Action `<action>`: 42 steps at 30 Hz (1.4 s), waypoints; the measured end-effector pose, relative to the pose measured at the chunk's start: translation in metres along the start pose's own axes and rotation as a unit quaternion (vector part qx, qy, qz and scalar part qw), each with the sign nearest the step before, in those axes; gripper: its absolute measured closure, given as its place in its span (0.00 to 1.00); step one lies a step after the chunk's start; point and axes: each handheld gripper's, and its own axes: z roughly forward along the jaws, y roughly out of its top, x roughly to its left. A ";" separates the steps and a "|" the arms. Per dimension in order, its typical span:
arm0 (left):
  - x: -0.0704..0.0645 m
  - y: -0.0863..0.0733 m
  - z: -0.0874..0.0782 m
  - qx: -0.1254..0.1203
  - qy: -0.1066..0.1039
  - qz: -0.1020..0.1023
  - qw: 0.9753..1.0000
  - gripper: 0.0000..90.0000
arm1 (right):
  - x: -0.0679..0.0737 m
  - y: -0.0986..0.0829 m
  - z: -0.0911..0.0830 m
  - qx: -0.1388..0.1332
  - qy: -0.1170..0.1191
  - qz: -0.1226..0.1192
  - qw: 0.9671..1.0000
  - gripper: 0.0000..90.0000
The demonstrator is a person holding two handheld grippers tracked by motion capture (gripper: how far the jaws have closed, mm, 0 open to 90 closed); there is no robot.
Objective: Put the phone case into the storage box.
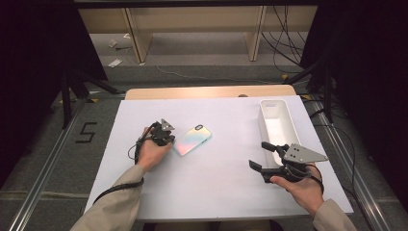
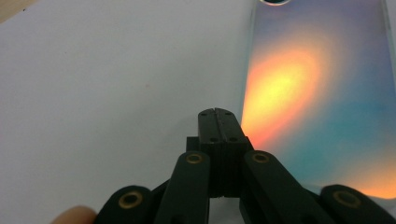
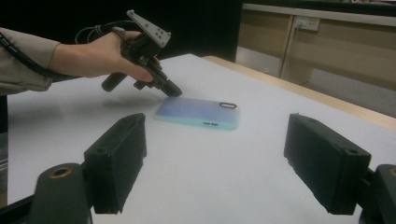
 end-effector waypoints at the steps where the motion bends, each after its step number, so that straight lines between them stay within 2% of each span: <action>1: -0.002 -0.001 -0.001 -0.001 0.001 0.003 1.000 1.00 | 0.000 0.000 0.000 0.002 0.000 0.002 1.000 0.24; 11: -0.010 -0.007 -0.007 -0.002 0.000 0.012 1.000 1.00 | 0.000 0.000 0.001 0.002 -0.001 0.000 1.000 0.24; 21: -0.011 -0.008 -0.008 -0.006 -0.002 0.008 1.000 1.00 | 0.000 0.000 0.001 0.004 -0.003 0.000 1.000 0.24; 22: -0.010 -0.009 -0.009 -0.009 -0.006 -0.002 1.000 1.00 | 0.000 0.000 0.001 0.004 -0.002 0.000 1.000 0.24; 23: -0.010 -0.009 -0.009 -0.009 -0.006 -0.002 1.000 1.00 | 0.000 0.000 0.001 0.004 -0.002 0.000 1.000 0.24; 24: -0.009 -0.009 -0.011 -0.012 -0.011 -0.011 1.000 0.98 | 0.000 0.000 0.001 0.004 -0.002 0.000 1.000 0.24; 26: -0.004 -0.006 -0.020 -0.031 -0.004 -0.023 0.999 0.95 | 0.000 0.000 0.001 0.001 -0.001 -0.001 1.000 0.24; 30: 0.000 0.000 -0.030 -0.056 -0.004 -0.029 0.998 0.88 | 0.000 0.000 0.000 0.003 -0.002 0.000 1.000 0.24; 31: 0.000 0.005 -0.036 -0.073 -0.010 -0.033 0.997 0.82 | -0.001 0.000 0.001 0.002 -0.003 0.000 1.000 0.24; 32: 0.000 0.005 -0.036 -0.073 -0.010 -0.033 0.997 0.77 | -0.001 0.000 0.001 0.002 -0.003 0.000 1.000 0.24; 33: -0.002 0.012 -0.039 -0.079 -0.024 -0.036 0.996 0.72 | -0.001 0.000 0.001 0.001 -0.003 0.000 1.000 0.24; 34: -0.002 0.012 -0.039 -0.079 -0.024 -0.036 0.996 0.67 | -0.001 0.000 0.001 0.001 -0.003 -0.001 1.000 0.24; 35: -0.005 0.018 -0.039 -0.083 -0.042 -0.039 0.995 0.59 | -0.001 0.000 0.001 0.002 -0.003 -0.001 1.000 0.24; 36: -0.005 0.018 -0.039 -0.083 -0.042 -0.039 0.995 0.53 | 0.000 0.000 0.001 0.002 -0.003 -0.001 1.000 0.24; 38: -0.012 0.025 -0.035 -0.069 -0.061 -0.036 0.995 0.33 | 0.000 0.000 0.001 0.003 -0.002 -0.002 1.000 0.24; 39: -0.012 0.025 -0.035 -0.069 -0.061 -0.036 0.995 0.25 | 0.000 0.000 0.001 0.003 -0.002 -0.002 1.000 0.24; 40: -0.018 0.029 -0.030 -0.054 -0.059 -0.020 0.997 0.20 | 0.000 0.000 0.001 0.003 -0.002 -0.001 1.000 0.24; 42: -0.019 0.030 -0.028 -0.049 -0.059 -0.015 0.997 0.14 | 0.000 0.001 0.001 0.001 -0.002 0.000 1.000 0.24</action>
